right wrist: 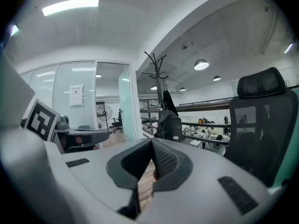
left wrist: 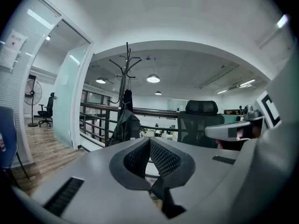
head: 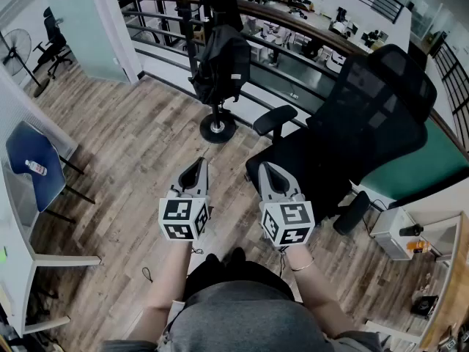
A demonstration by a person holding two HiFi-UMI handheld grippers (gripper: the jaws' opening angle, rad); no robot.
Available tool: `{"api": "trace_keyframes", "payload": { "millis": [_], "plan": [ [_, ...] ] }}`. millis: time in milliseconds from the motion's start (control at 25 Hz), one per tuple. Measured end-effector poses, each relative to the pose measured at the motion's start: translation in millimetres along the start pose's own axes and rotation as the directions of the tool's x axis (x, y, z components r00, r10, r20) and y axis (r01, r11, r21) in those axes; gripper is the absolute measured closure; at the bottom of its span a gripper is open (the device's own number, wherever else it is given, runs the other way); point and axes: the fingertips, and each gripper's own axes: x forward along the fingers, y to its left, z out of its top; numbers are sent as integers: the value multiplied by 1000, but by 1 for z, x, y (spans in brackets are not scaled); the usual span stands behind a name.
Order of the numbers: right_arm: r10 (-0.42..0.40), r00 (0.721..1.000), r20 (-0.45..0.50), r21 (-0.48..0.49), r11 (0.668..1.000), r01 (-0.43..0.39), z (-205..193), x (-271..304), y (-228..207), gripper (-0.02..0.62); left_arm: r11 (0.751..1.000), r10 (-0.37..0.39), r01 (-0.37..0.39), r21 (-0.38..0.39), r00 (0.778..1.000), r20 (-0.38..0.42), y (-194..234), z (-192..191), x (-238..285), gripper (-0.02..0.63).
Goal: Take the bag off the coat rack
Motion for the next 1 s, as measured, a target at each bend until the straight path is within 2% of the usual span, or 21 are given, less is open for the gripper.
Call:
{"api": "trace_keyframes", "payload": {
  "millis": [200, 640, 720, 1000],
  "plan": [
    [15, 1000, -8, -31, 999, -15, -2, 0, -1, 594, 1000, 2, -2, -9, 1000, -3, -6, -5, 3, 583],
    [29, 999, 13, 30, 999, -30, -3, -11, -9, 588, 1000, 11, -12, -24, 999, -44, -13, -19, -4, 575],
    [48, 999, 5, 46, 998, -48, -6, -12, -9, 526, 1000, 14, -15, -27, 999, -45, -14, -20, -4, 542],
    [94, 995, -11, 70, 993, -93, -11, -6, -16, 458, 999, 42, -43, -22, 998, -55, -12, -20, 3, 436]
  ]
}}
